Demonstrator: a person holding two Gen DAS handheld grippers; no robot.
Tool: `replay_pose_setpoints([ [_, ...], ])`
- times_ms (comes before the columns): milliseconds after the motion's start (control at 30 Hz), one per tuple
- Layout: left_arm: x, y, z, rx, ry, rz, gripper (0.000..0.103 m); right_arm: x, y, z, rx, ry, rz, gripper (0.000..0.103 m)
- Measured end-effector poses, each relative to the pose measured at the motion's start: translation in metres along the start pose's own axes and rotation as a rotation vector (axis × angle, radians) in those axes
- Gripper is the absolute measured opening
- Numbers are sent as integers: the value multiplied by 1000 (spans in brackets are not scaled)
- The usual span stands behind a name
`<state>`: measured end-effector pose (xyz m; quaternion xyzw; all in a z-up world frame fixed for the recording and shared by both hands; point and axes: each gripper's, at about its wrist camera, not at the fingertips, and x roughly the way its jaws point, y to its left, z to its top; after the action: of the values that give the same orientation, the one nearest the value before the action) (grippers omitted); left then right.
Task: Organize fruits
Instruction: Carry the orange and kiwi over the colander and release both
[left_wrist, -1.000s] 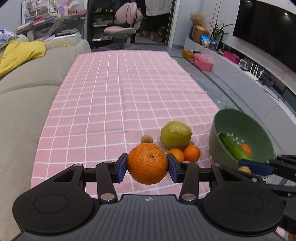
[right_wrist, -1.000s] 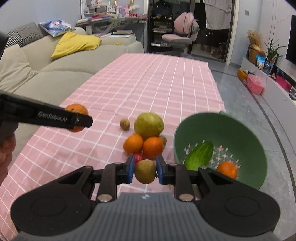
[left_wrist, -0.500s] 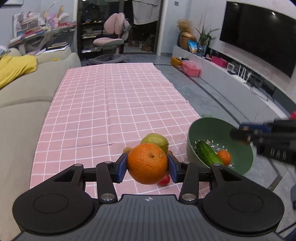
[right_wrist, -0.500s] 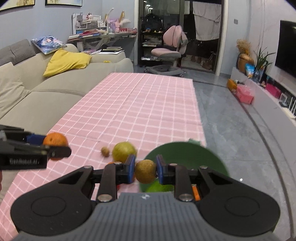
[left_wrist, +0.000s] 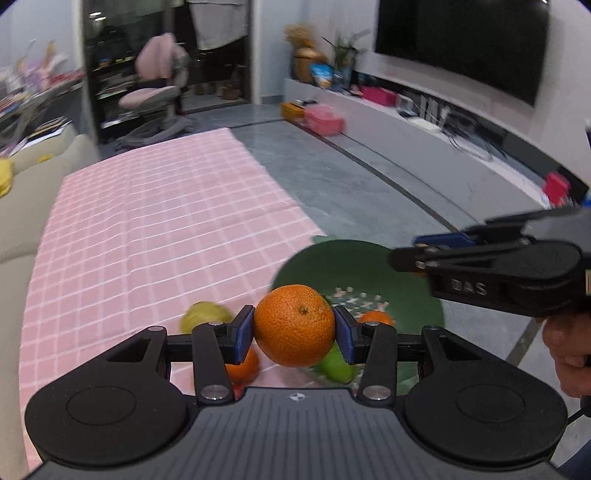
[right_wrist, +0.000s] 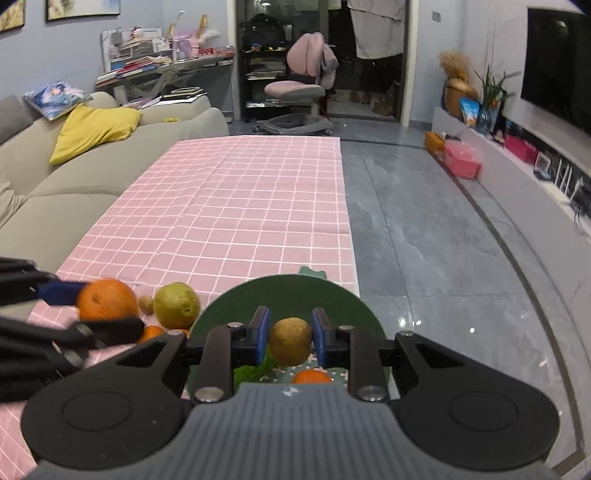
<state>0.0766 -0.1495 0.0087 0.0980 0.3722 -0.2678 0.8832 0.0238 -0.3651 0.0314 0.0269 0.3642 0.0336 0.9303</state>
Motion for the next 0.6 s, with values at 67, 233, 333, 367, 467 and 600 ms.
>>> replay_pose_setpoints([
  [67,13,-10,1,20,19,-14,51,8,-7,2,16,14,2,21],
  [233,41,-35,-2,45,63,-44,51,26,-23,2,51,62,3,21],
  [333,54,-46,-6,73,84,-52,51,33,-31,0,62,83,11,21],
  [367,59,-50,-8,85,95,-51,51,35,-32,0,64,89,11,21],
  [467,69,-58,-14,119,124,-60,51,39,-37,0,64,101,19,21],
  [600,80,-69,-18,143,153,-65,51,50,-39,-1,50,125,44,21],
])
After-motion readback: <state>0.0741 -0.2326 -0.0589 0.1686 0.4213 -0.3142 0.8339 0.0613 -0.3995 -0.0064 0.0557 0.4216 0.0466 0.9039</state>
